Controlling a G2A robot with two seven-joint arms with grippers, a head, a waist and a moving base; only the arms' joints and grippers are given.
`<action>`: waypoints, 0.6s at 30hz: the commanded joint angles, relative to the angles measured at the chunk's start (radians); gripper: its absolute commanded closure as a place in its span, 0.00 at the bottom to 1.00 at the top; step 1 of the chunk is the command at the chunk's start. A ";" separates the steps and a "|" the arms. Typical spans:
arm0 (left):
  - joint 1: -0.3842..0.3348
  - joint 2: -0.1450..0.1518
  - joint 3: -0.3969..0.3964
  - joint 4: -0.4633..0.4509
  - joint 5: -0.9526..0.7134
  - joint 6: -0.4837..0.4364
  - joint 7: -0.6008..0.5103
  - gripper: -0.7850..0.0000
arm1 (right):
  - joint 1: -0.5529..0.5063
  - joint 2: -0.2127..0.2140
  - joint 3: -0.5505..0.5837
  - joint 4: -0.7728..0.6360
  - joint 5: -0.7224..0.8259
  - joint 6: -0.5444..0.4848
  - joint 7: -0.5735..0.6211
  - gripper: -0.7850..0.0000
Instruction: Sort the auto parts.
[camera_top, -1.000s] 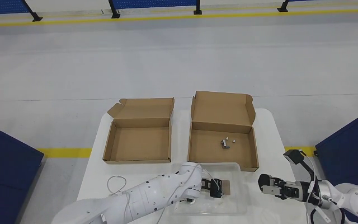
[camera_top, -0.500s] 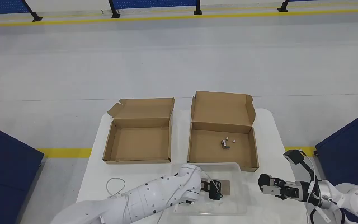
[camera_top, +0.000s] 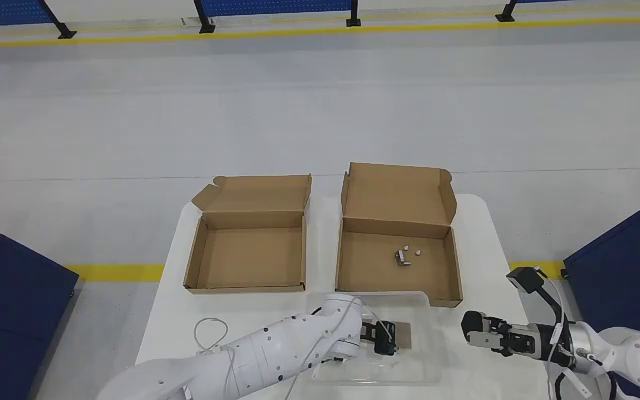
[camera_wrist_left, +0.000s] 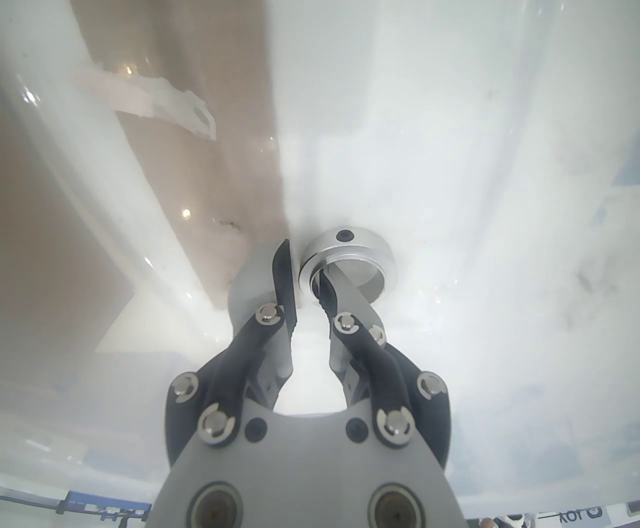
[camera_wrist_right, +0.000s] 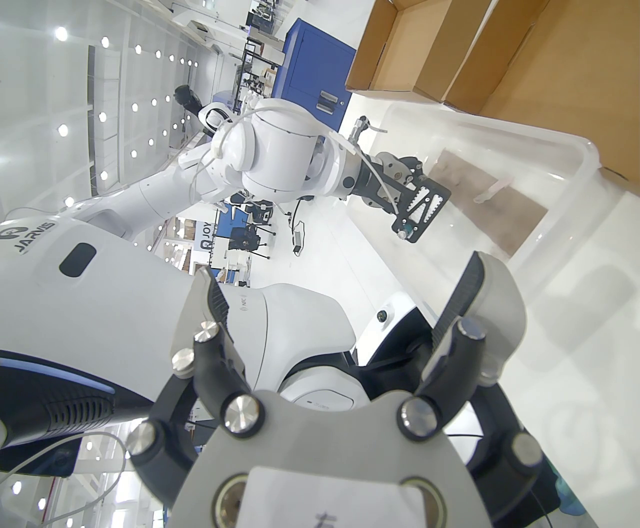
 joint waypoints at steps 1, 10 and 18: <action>-0.003 0.000 0.000 -0.003 -0.001 0.005 -0.004 1.00 | 0.000 0.000 0.000 0.000 0.000 0.000 0.000 0.00; -0.019 0.014 0.000 -0.045 -0.022 0.018 -0.018 1.00 | 0.000 0.000 0.000 0.000 0.000 0.000 0.000 0.00; -0.047 0.055 0.000 -0.129 -0.068 0.031 -0.031 1.00 | 0.000 0.000 0.000 0.000 0.000 0.000 0.000 0.00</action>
